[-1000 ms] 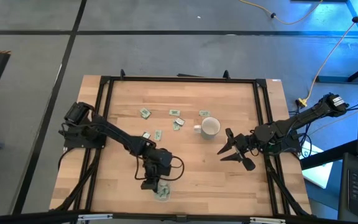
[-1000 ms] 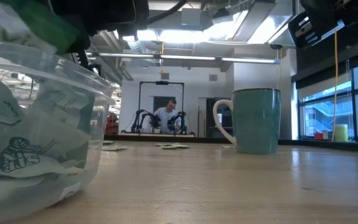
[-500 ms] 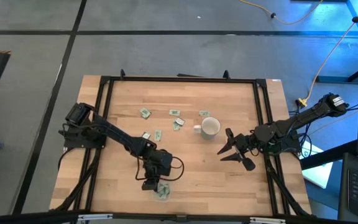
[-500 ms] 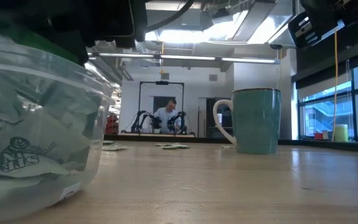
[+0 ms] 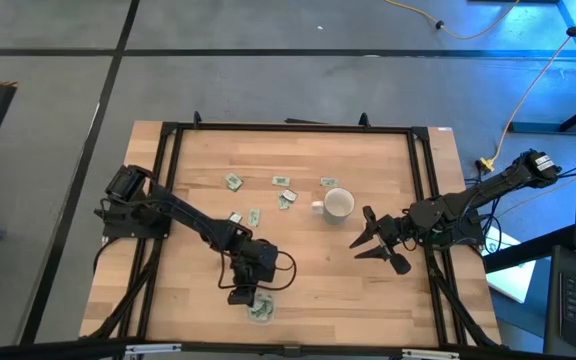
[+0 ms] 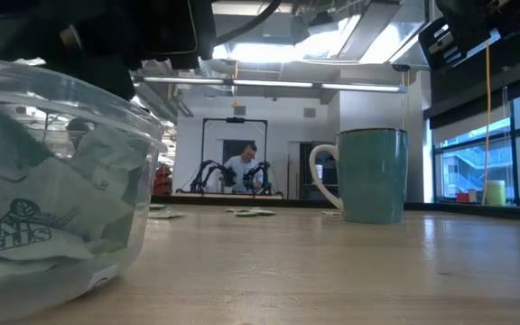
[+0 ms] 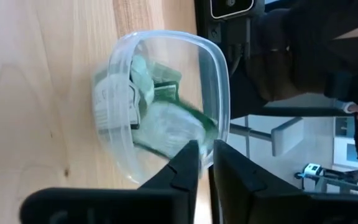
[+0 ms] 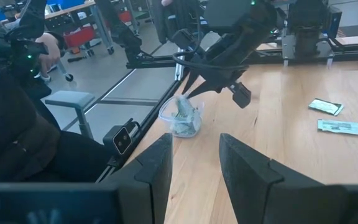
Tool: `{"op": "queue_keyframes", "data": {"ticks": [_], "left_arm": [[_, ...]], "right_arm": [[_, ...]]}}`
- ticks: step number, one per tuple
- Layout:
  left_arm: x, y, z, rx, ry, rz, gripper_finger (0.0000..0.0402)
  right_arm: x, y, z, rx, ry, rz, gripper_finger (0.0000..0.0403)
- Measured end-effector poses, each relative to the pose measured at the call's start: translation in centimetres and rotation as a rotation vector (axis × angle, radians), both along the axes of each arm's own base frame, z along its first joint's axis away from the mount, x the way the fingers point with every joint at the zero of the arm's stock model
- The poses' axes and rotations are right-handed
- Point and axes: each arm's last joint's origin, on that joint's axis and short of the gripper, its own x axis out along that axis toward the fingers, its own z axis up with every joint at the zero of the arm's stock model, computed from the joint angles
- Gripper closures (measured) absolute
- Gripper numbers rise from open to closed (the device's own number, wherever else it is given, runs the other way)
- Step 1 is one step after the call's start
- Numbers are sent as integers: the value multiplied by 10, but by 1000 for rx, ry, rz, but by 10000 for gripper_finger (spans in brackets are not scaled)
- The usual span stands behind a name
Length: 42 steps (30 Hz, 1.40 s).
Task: Pick and place Stevia / Truvia into bins
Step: Put the green stevia packet into the transparent bin, then put the bottom left green stevia packet into the transparent bin
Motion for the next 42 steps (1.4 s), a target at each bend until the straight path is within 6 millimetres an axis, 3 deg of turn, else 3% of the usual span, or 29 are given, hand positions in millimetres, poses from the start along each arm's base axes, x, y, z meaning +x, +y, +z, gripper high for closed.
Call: {"op": "queue_keyframes", "data": {"ticks": [5,12,15,23,29,35,42], "left_arm": [[1,6,4,-45,10,-10,332],[-7,23,24,-39,-6,-18,338],[-19,38,32,105,15,25,345],[-52,82,47,805,85,247,352],[-63,101,48,969,179,263,314],[-72,118,27,1034,228,245,282],[-89,138,-12,988,241,317,285]], "right_arm": [[0,0,0,0,0,0,267],[0,0,-1,-2,6,0,267],[0,0,-1,-5,12,0,267],[0,0,-2,-10,22,0,267],[0,0,-3,-11,26,0,267],[-1,0,-4,-11,34,0,267],[0,0,-4,-12,37,0,267]]}}
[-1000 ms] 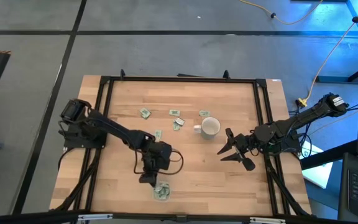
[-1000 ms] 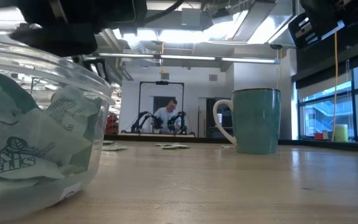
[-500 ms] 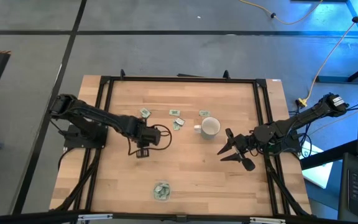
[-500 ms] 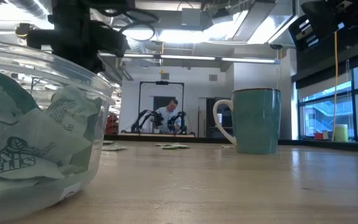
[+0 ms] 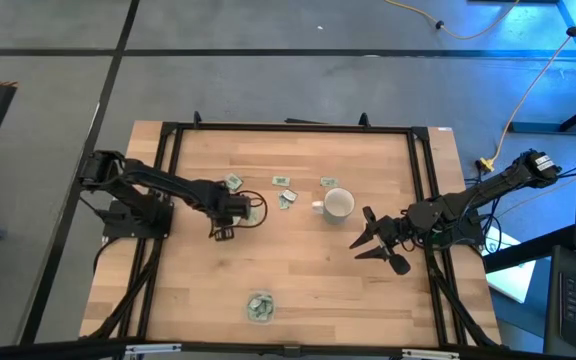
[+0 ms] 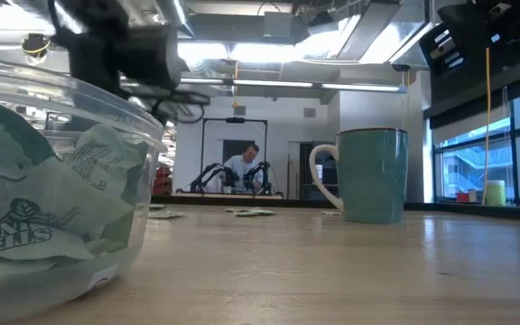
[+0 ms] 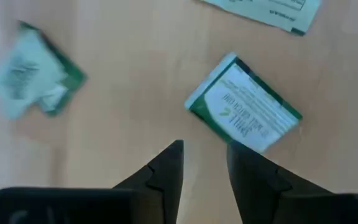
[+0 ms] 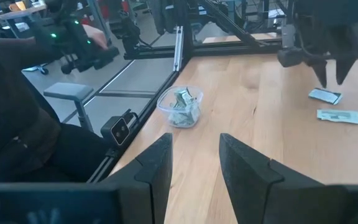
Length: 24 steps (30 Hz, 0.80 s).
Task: Pick and place Stevia / Truvia into bins
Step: Put the bottom left green stevia packet into the transparent bin
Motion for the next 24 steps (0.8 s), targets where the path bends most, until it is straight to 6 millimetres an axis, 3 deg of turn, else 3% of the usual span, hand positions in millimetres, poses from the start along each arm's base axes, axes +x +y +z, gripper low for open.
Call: {"op": "queue_keyframes", "data": {"ticks": [5,24], "left_arm": [[-3,8,-17,-61,-97,22,296],[-1,5,-17,-32,-98,-103,276]], "right_arm": [[3,1,-4,-8,21,-1,267],[5,2,-8,-20,41,0,267]]}}
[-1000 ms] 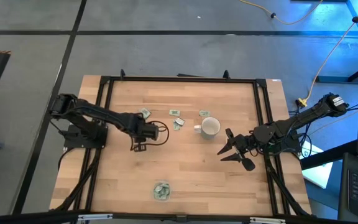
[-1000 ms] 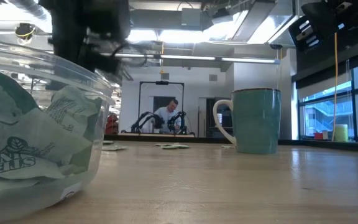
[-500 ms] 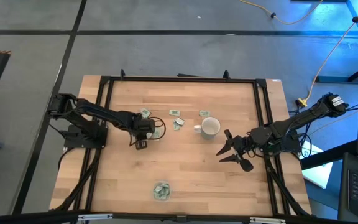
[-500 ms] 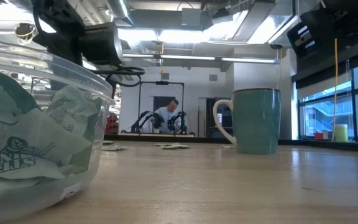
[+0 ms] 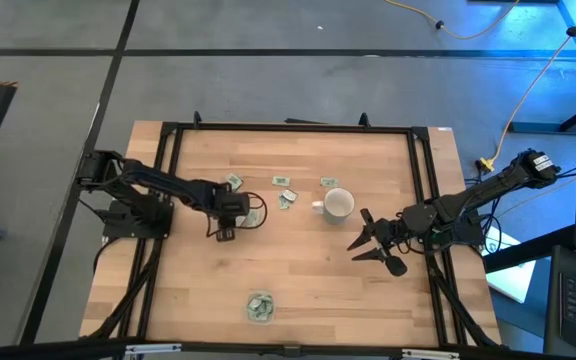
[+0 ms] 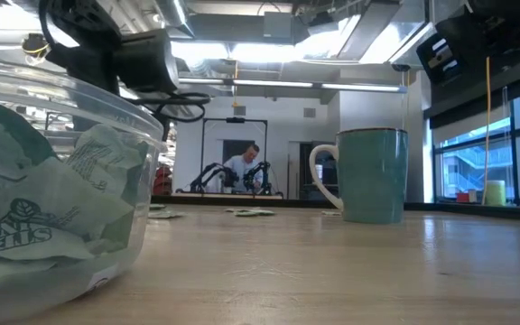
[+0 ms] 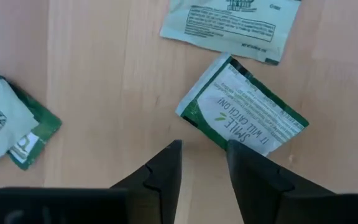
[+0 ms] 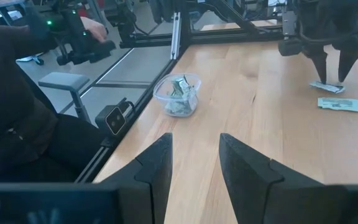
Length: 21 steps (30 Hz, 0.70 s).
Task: Pick and place Stevia / Truvia into bins
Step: Put the bottom left green stevia packet into the transparent bin
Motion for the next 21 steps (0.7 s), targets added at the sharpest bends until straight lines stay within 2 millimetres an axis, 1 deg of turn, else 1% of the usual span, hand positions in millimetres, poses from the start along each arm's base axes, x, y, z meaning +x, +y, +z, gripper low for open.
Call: {"op": "queue_keyframes", "data": {"ticks": [4,9,17,21], "left_arm": [[4,-3,4,47,-6,-34,276],[12,-12,11,65,-36,-107,276],[12,-24,11,94,-17,-273,276],[11,-28,11,104,-13,-327,276]], "right_arm": [[0,0,0,0,0,0,267],[0,0,0,-2,-1,0,267],[0,0,0,-4,-2,1,267],[0,0,0,-7,-3,2,267]]}}
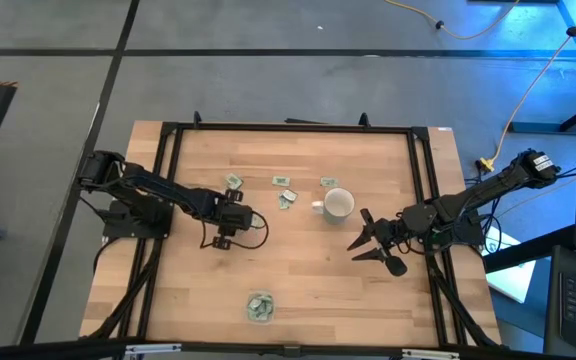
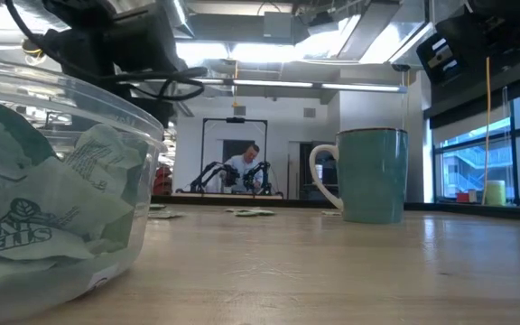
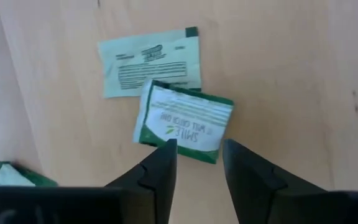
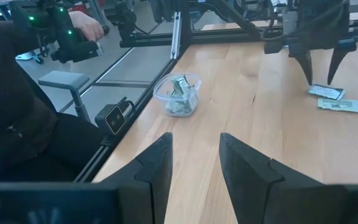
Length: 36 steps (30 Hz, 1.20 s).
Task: Pick and place Stevia / Truvia into bins
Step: Put the bottom left green stevia packet into the transparent bin
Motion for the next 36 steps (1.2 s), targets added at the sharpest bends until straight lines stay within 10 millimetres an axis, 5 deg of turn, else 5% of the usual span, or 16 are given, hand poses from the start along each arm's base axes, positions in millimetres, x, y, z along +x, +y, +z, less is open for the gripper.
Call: {"op": "queue_keyframes", "data": {"ticks": [9,22,29,36], "left_arm": [[7,-2,-9,-72,9,-11,285],[10,1,-14,-84,23,14,377],[21,-5,14,-220,-24,104,394],[47,-29,61,-656,-201,139,395]], "right_arm": [[0,0,0,1,0,0,267],[0,0,0,2,1,0,267],[0,0,0,1,0,-1,267],[0,0,1,5,-5,-1,267]]}}
